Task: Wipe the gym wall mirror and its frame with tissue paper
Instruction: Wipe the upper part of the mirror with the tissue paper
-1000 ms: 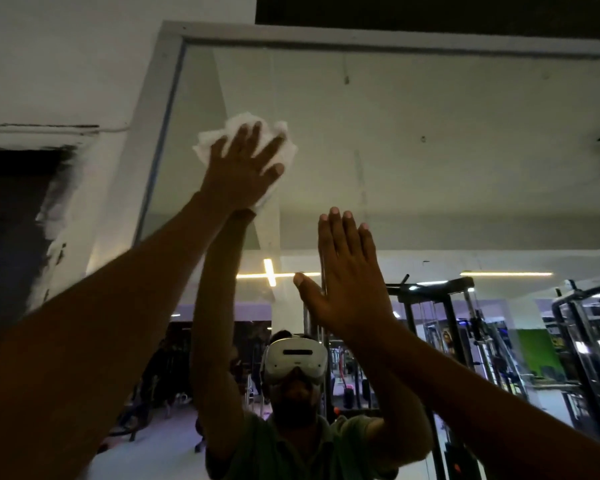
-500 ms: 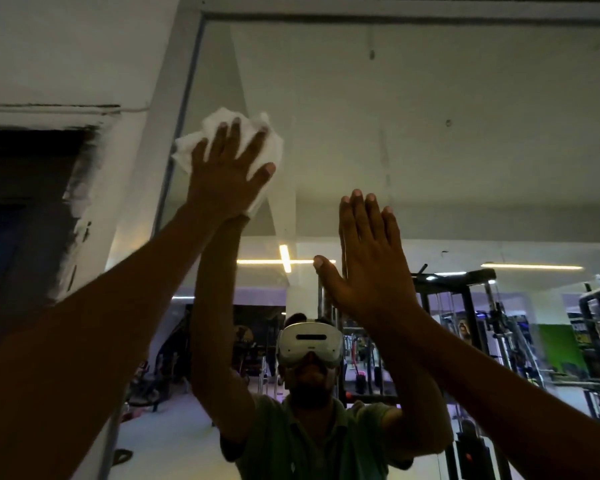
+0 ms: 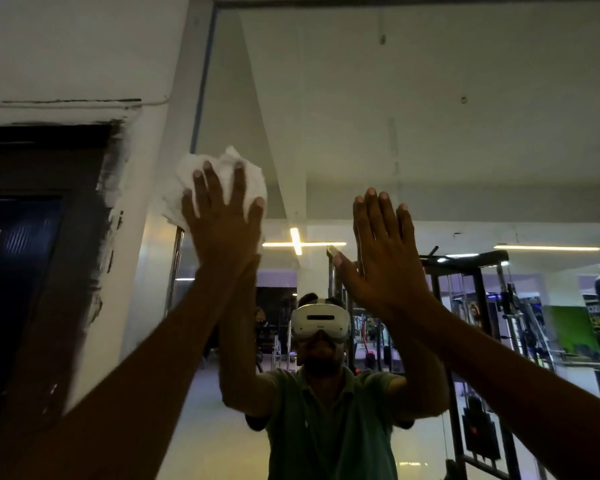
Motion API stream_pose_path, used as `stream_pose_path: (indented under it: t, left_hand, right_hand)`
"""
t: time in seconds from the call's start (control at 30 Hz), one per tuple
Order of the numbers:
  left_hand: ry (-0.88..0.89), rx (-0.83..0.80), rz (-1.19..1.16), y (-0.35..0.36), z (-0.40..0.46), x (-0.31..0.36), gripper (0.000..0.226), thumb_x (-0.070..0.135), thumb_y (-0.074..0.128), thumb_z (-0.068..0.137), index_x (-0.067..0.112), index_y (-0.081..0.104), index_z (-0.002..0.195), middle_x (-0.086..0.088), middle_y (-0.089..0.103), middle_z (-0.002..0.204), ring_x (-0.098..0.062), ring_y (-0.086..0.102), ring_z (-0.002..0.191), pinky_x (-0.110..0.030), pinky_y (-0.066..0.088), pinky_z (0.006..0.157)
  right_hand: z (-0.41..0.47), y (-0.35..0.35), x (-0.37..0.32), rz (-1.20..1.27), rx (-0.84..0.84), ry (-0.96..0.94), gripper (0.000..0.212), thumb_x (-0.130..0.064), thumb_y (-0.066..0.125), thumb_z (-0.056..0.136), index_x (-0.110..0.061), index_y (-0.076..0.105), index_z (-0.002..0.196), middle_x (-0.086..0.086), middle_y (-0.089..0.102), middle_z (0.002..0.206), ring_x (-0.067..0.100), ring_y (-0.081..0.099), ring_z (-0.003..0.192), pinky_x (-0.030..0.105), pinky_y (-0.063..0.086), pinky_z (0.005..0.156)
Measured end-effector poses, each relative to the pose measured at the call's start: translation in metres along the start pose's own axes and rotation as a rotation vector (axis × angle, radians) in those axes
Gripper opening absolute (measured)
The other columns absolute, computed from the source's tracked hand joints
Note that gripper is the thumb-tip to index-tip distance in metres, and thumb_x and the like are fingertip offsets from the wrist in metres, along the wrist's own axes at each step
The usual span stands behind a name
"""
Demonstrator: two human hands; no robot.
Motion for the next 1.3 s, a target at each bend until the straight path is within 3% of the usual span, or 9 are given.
stream_pose_path:
  t: [0.17,0.3,0.4,0.57,0.63,0.77,0.97,1.17,1.3]
  left_hand:
    - [0.557,-0.151,-0.092,-0.016,-0.053,0.034,0.065,0.06,0.017,0.106,0.035,0.009,0.165,-0.014,0.002,0.173,-0.033,0.003,0.159,-0.061,0.012,0.125]
    - [0.197,-0.115,-0.026,-0.012,-0.032,-0.036,0.065,0.059,0.014,0.107,0.032,0.008,0.166,-0.016,0.006,0.173,-0.034,0.009,0.159,-0.06,0.014,0.126]
    - [-0.062,-0.061,-0.033,-0.014,-0.056,0.012,0.068,0.062,0.01,0.107,0.029,0.007,0.166,-0.023,0.009,0.171,-0.039,0.011,0.158,-0.06,0.014,0.125]
    - [0.558,-0.179,-0.09,-0.02,-0.085,0.04,0.07,0.064,0.016,0.104,0.032,0.008,0.166,-0.016,0.001,0.173,-0.034,0.002,0.159,-0.061,0.012,0.125]
    - [0.481,-0.18,-0.046,-0.017,-0.069,-0.003,0.07,0.065,0.014,0.104,0.032,0.007,0.166,-0.014,0.001,0.173,-0.033,0.004,0.16,-0.061,0.015,0.125]
    - [-0.095,-0.098,-0.029,-0.02,-0.081,-0.005,0.071,0.063,0.011,0.106,0.027,0.005,0.166,-0.024,0.008,0.17,-0.041,0.01,0.158,-0.063,0.014,0.124]
    - [0.539,-0.215,-0.105,-0.024,-0.119,0.032,0.07,0.062,0.023,0.105,0.029,0.011,0.166,-0.017,0.0,0.173,-0.036,0.002,0.159,-0.064,0.012,0.125]
    - [-0.141,-0.145,-0.058,-0.027,-0.116,0.005,0.074,0.066,0.015,0.104,0.026,0.007,0.166,-0.023,0.009,0.17,-0.042,0.01,0.157,-0.063,0.013,0.124]
    - [0.247,-0.247,-0.106,-0.035,-0.149,0.054,0.074,0.066,0.015,0.103,0.028,0.009,0.166,-0.021,0.006,0.171,-0.04,0.005,0.158,-0.062,0.007,0.123]
  right_hand:
    - [-0.001,-0.001,0.0,0.007,-0.021,0.02,0.088,-0.064,0.023,0.104,-0.007,-0.005,0.166,0.017,-0.016,0.173,0.03,-0.017,0.16,0.057,-0.001,0.129]
    - [-0.021,0.0,0.004,0.011,-0.017,0.05,0.088,-0.064,0.02,0.103,-0.006,-0.003,0.166,0.018,-0.017,0.172,0.032,-0.017,0.16,0.06,0.0,0.129]
    - [-0.026,-0.001,0.001,0.0,-0.034,0.052,0.09,-0.065,0.015,0.101,-0.006,-0.002,0.166,0.02,-0.016,0.172,0.034,-0.017,0.16,0.062,0.001,0.128]
    - [-0.027,-0.001,0.0,0.005,0.002,0.051,0.089,-0.064,0.016,0.102,-0.006,0.0,0.166,0.019,-0.013,0.173,0.033,-0.014,0.161,0.06,0.001,0.129]
    - [-0.027,0.0,0.002,0.014,-0.003,0.051,0.088,-0.064,0.018,0.102,-0.007,-0.001,0.166,0.018,-0.014,0.173,0.032,-0.015,0.161,0.06,0.001,0.129]
    - [-0.028,0.001,0.0,0.015,0.007,0.053,0.089,-0.064,0.02,0.102,-0.006,0.0,0.166,0.018,-0.013,0.173,0.033,-0.015,0.161,0.061,0.001,0.128]
    - [-0.029,-0.001,0.003,0.007,-0.013,0.047,0.09,-0.068,0.014,0.102,-0.007,-0.003,0.166,0.019,-0.013,0.173,0.033,-0.014,0.161,0.06,0.002,0.129]
    - [-0.028,0.0,0.002,-0.007,-0.015,0.056,0.09,-0.066,0.015,0.102,-0.006,-0.002,0.166,0.019,-0.012,0.173,0.034,-0.013,0.161,0.06,0.002,0.129]
    - [-0.027,-0.005,-0.001,0.016,-0.051,0.051,0.091,-0.066,0.019,0.102,-0.005,-0.002,0.166,0.02,-0.013,0.173,0.035,-0.013,0.161,0.061,0.003,0.128]
Point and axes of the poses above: each hand's wrist, its own z-axis towards the middle knuckle, its own y-axis out of the palm, x = y × z, the point moved 1 cm from there along z, towards the middle knuckle
